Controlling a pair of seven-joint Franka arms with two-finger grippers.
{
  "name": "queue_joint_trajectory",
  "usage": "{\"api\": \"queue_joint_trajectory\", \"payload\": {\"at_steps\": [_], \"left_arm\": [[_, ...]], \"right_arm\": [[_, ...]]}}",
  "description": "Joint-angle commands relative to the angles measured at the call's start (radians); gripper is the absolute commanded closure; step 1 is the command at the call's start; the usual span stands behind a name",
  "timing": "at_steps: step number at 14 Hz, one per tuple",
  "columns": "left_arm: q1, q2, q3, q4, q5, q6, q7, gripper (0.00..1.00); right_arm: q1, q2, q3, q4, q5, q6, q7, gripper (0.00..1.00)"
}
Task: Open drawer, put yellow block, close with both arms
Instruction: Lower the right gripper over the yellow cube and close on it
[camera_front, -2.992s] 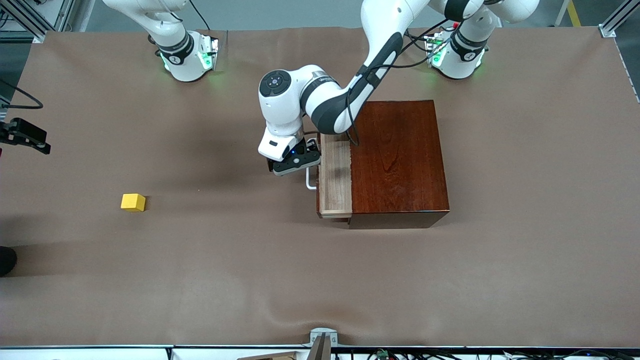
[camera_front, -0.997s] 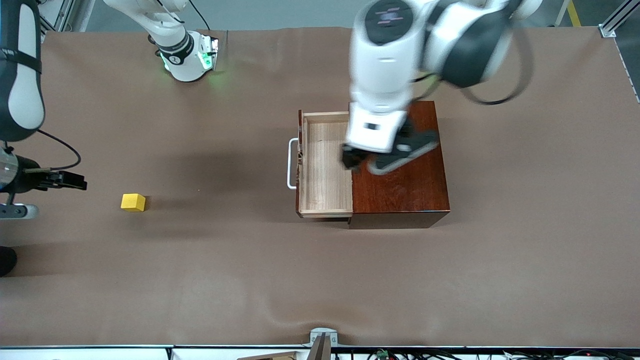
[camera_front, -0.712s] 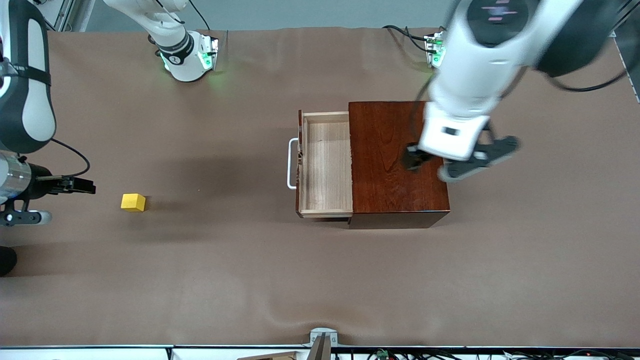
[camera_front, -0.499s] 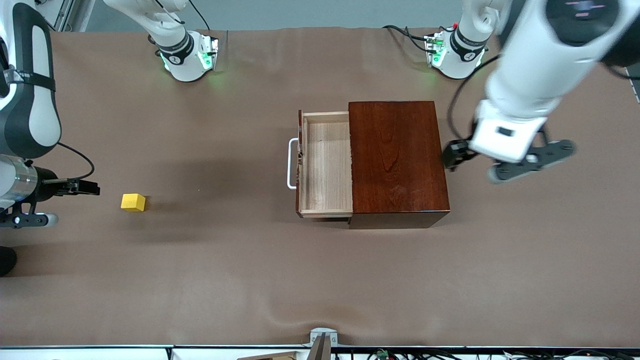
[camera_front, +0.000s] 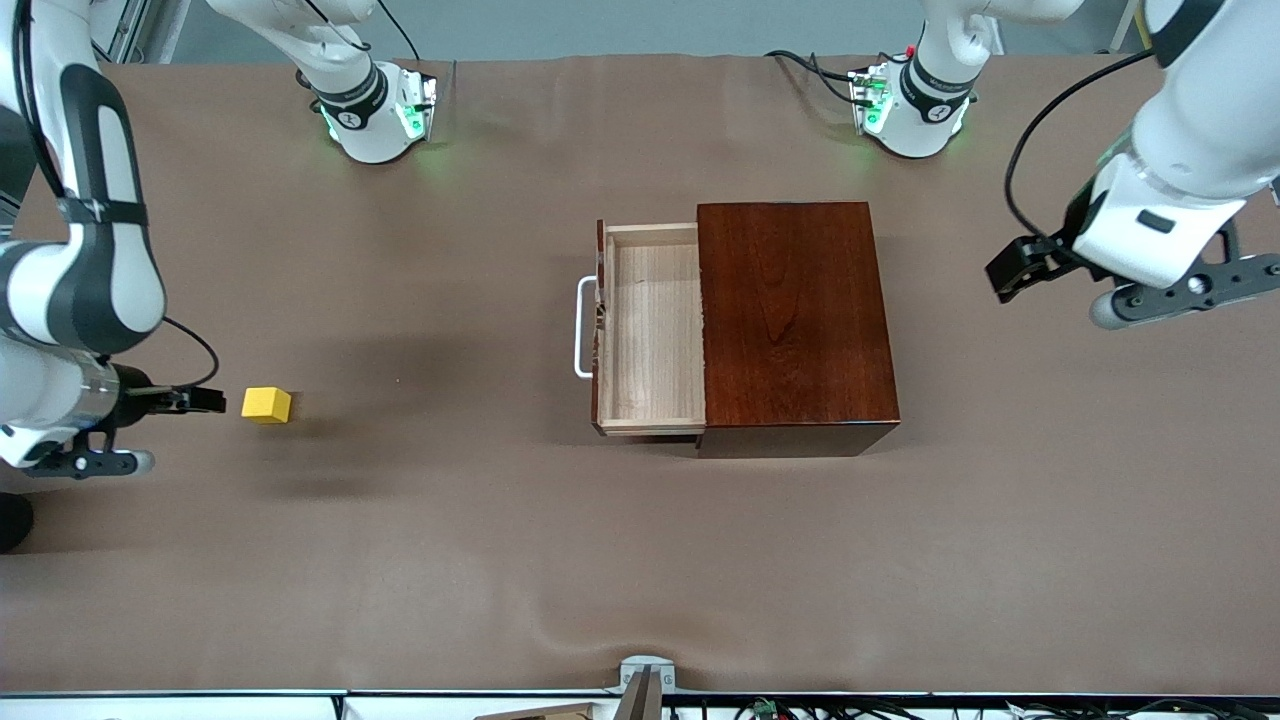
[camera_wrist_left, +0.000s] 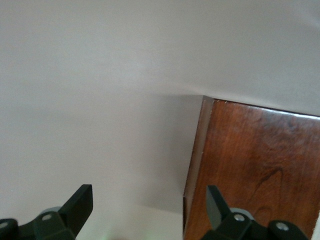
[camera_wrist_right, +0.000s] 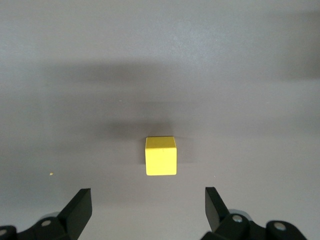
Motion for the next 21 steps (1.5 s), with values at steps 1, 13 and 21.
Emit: {"api": "queue_joint_trajectory", "payload": {"at_steps": [1,13,21], "left_arm": [[0.057,-0.072,-0.016,-0.072,-0.005,0.007,0.142,0.0],[0.275,-0.197,-0.102,-0.197,-0.05,0.01,0.405,0.0],[0.273,-0.189,-0.102,-0.184,-0.048,0.007,0.406,0.0]], "right_arm": [[-0.012,-0.015,0.005,-0.086,0.012,0.08,0.011,0.0],[-0.041,0.032,0.007,-0.302,0.014,0.391,0.011,0.0],[-0.05,0.081,0.007,-0.302,0.043,0.405,0.008,0.0]]}}
